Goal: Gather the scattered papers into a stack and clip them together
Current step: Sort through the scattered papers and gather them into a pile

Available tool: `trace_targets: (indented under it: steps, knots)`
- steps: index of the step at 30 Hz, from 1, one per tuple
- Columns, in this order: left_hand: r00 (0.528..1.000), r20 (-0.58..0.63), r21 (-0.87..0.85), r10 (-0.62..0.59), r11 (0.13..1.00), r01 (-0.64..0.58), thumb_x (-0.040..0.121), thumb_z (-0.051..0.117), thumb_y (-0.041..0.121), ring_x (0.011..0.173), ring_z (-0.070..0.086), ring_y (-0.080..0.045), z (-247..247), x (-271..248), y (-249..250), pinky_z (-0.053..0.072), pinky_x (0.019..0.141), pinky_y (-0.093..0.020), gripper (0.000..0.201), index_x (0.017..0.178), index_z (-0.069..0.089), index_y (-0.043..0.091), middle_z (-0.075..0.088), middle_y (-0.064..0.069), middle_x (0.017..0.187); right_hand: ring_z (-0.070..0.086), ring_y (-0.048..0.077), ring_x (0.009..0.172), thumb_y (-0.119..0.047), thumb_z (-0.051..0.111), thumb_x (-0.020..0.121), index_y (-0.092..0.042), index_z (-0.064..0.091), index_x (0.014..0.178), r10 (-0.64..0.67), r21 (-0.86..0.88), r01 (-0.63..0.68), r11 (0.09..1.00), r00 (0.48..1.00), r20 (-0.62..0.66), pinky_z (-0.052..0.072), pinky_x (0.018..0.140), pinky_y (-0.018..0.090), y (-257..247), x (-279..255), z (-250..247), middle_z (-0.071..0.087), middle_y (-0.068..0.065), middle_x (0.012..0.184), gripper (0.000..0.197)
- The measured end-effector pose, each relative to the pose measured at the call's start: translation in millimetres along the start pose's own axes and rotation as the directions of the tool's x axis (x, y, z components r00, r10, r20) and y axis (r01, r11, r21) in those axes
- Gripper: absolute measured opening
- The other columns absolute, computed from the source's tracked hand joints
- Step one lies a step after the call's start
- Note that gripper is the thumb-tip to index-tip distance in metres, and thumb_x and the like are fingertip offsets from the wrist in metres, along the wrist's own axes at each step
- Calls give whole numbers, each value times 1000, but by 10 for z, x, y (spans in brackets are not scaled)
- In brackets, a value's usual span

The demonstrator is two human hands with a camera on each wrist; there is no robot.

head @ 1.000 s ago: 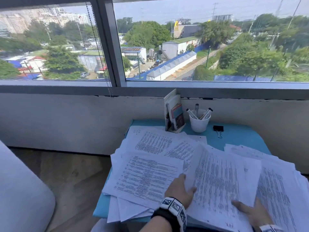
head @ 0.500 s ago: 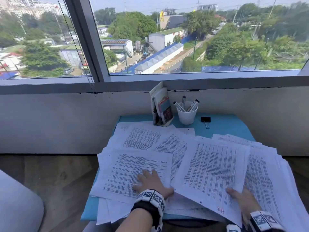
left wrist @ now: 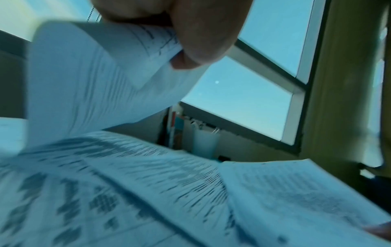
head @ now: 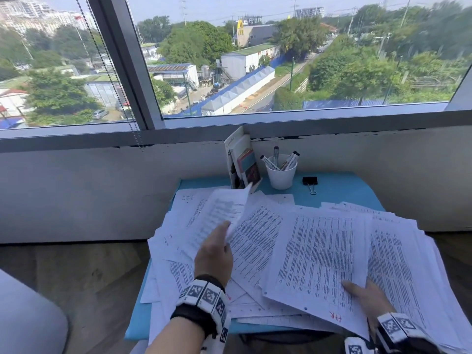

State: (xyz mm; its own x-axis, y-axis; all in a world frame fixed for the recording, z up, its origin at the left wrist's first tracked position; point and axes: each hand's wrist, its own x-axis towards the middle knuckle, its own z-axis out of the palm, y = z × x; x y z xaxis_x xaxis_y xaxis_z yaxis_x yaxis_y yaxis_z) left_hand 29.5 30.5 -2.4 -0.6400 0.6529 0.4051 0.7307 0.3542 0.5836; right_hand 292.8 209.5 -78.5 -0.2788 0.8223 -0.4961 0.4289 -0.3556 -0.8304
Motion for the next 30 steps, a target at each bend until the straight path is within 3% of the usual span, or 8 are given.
trace_targets:
  steps: [4,11,14,17,21,25,27,30]
  knots:
    - [894,108,-41,435,900,-433,72,36,6,117,58,-17,163,-144,165,28,110,-53,45,101,58,33,68,8,114,67,38,75,-5,61,87,2,58,99,31,41,-31,999,999,14,56,69,46,-69,-34,4,68,27,89,14]
    - [664,611,-124,430,881,-456,80,51,2,144,20,-20,582,-586,198,-13,108,-58,39,104,64,30,48,2,140,51,33,120,-37,53,90,0,52,129,15,239,-24,971,999,37,28,112,52,-111,-98,40,55,16,129,53]
    - [600,615,-188,512,834,-519,81,46,9,137,35,-27,711,-647,201,-5,105,-68,31,96,68,25,57,-5,126,43,30,131,-62,75,60,-2,46,135,-38,243,15,970,995,89,25,114,50,-99,-73,81,49,13,139,100]
    - [545,611,-203,574,779,-593,77,44,15,137,35,-29,786,-622,199,-7,106,-68,34,101,66,24,55,-8,128,68,38,91,-53,90,30,1,63,104,-61,87,50,995,991,122,54,83,49,-47,-85,120,72,20,96,96]
    - [675,702,26,229,938,-345,65,72,55,145,-1,-18,686,-433,82,-18,113,-49,82,136,32,42,16,3,155,69,35,77,-32,91,47,3,65,104,-19,-1,19,1000,994,104,54,74,44,-6,-71,60,73,14,80,72]
    - [818,516,201,-254,964,172,28,-4,103,145,1,-21,450,-113,-342,4,118,-48,140,149,6,33,0,3,158,64,31,79,-38,85,58,5,63,82,-30,-68,31,997,999,17,52,82,49,-78,-88,12,66,7,72,53]
    - [801,413,227,-432,901,369,31,-8,101,145,8,-25,367,85,-519,12,116,-49,142,150,8,25,6,-4,158,63,35,83,-18,74,78,-1,59,77,-19,-97,19,995,1000,-4,48,91,52,-70,-68,4,64,8,73,22]
    - [709,455,468,-539,822,325,65,39,87,145,7,-29,350,279,-591,16,117,-46,118,150,0,16,3,-8,158,64,31,80,-17,71,80,-6,60,77,-31,-111,31,993,1000,-2,50,78,41,-60,-29,-5,65,9,75,16]
